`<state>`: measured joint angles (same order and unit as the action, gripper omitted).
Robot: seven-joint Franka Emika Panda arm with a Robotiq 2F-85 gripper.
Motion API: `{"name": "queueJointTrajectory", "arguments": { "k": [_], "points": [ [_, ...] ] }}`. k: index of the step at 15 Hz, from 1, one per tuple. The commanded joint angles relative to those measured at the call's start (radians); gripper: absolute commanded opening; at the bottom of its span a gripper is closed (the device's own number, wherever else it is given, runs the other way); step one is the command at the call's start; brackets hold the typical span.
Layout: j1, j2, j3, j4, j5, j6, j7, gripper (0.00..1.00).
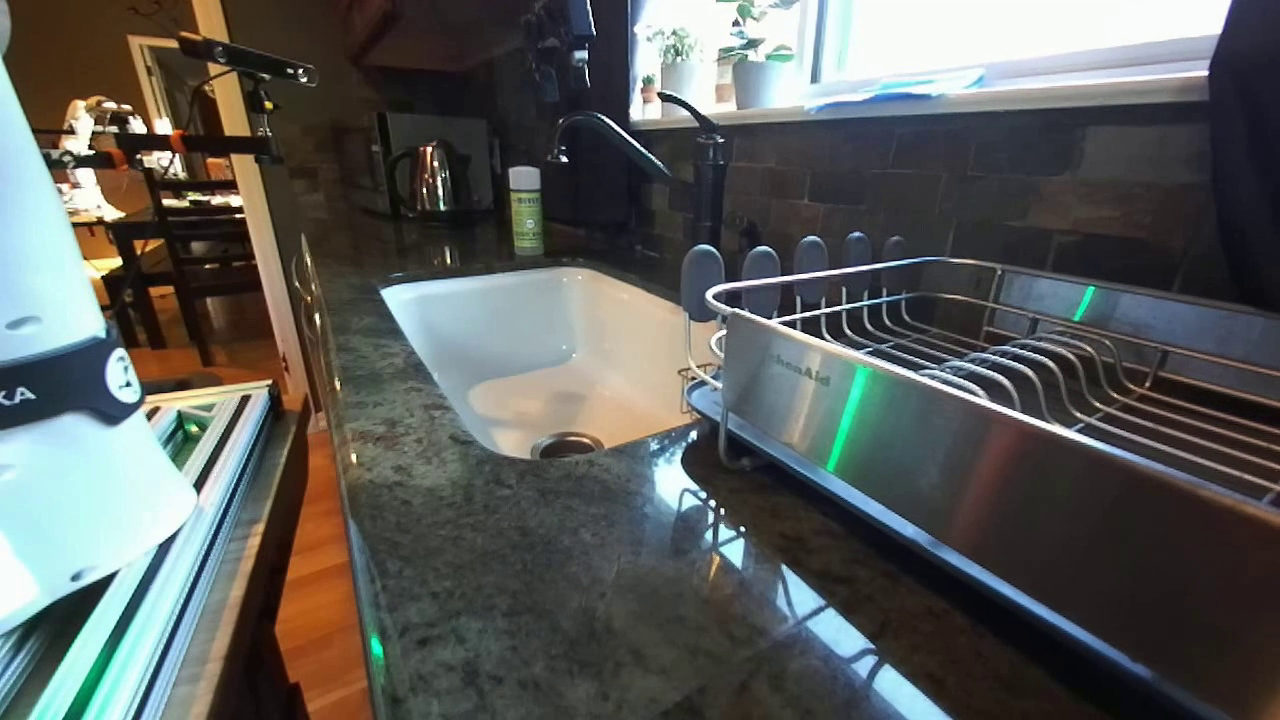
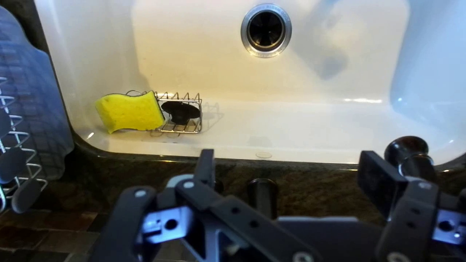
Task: Move the faucet to the left then push the faucet handle upwards.
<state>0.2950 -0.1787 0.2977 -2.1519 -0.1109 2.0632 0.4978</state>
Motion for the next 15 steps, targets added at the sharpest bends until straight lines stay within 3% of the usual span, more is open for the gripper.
{"name": "queueJointTrajectory", "arguments": {
  "k": [1, 4, 7, 15],
  "points": [
    [-0.026, 0.03, -0.001, -0.056, 0.066, 0.124, -0.007, 1.0],
    [-0.043, 0.044, 0.002, -0.071, 0.022, 0.183, 0.009, 1.0],
    [-0.045, 0.031, -0.004, -0.066, 0.042, 0.161, -0.037, 1.0],
    [-0.069, 0.041, -0.013, -0.025, 0.006, 0.299, -0.098, 1.0]
  ]
}}
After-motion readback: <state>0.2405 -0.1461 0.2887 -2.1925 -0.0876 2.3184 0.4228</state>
